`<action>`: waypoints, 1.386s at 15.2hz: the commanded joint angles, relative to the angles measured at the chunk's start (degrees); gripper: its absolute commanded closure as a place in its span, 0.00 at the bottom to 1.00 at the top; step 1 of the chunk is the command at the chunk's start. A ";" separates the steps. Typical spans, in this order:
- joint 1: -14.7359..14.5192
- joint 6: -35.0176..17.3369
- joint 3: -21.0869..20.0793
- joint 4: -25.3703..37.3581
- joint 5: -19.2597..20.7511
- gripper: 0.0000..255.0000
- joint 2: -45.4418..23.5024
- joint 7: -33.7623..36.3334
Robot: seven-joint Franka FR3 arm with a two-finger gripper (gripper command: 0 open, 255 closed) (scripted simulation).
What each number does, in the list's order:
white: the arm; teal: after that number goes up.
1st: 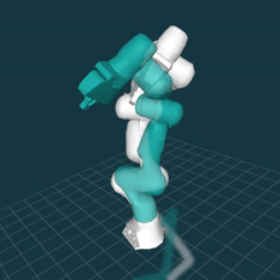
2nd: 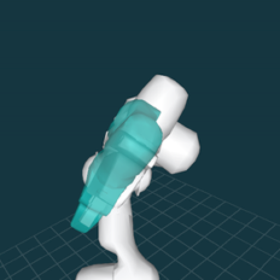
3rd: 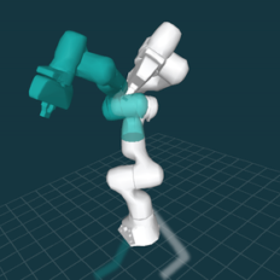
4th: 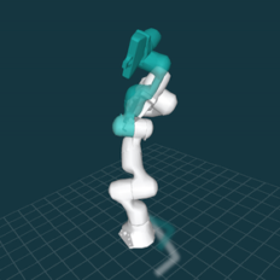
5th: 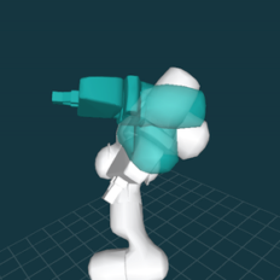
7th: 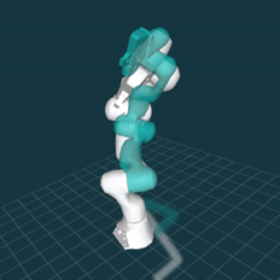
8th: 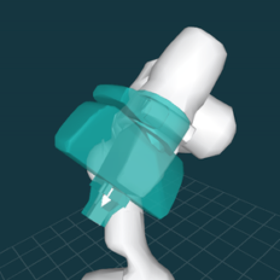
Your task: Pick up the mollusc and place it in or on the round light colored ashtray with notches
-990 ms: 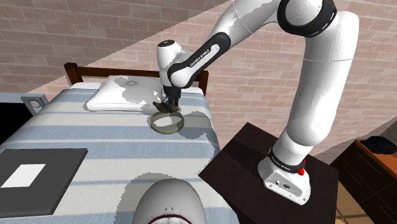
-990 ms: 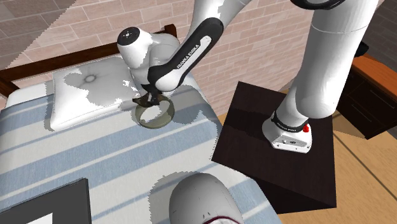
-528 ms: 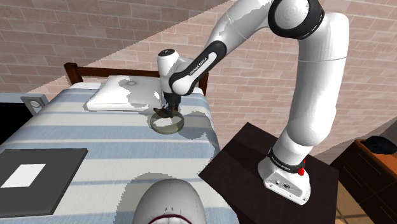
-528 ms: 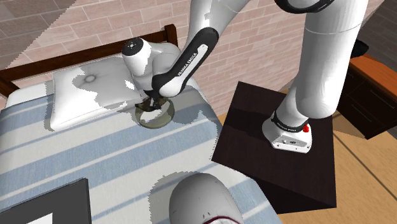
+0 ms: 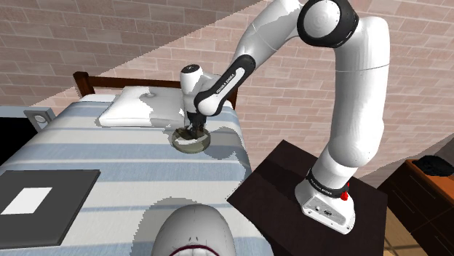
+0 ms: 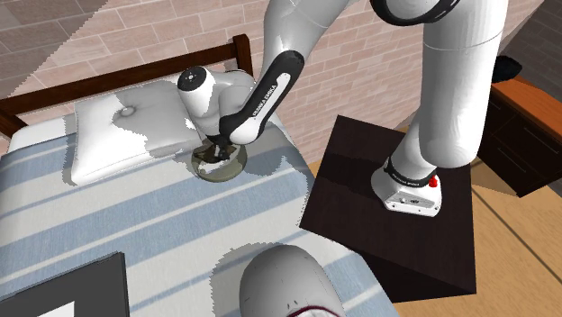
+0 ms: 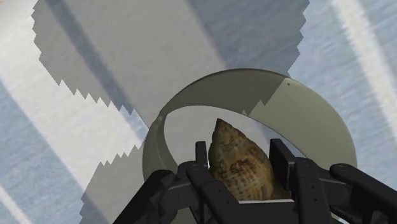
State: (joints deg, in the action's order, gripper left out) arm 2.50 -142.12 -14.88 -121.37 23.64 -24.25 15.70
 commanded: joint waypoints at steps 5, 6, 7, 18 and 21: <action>-0.02 -0.07 0.03 0.03 0.05 0.00 -0.07 0.03; -0.02 -0.08 0.03 0.03 0.05 0.00 -0.08 0.04; -0.02 -0.08 0.03 0.03 0.05 0.00 -0.08 0.04; 0.77 5.37 -2.13 0.18 -3.61 0.00 5.54 -2.38; 0.77 5.37 -2.13 0.18 -3.61 0.00 5.54 -2.38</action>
State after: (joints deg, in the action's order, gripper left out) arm 3.27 -136.78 -17.01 -121.18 20.04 -18.73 13.33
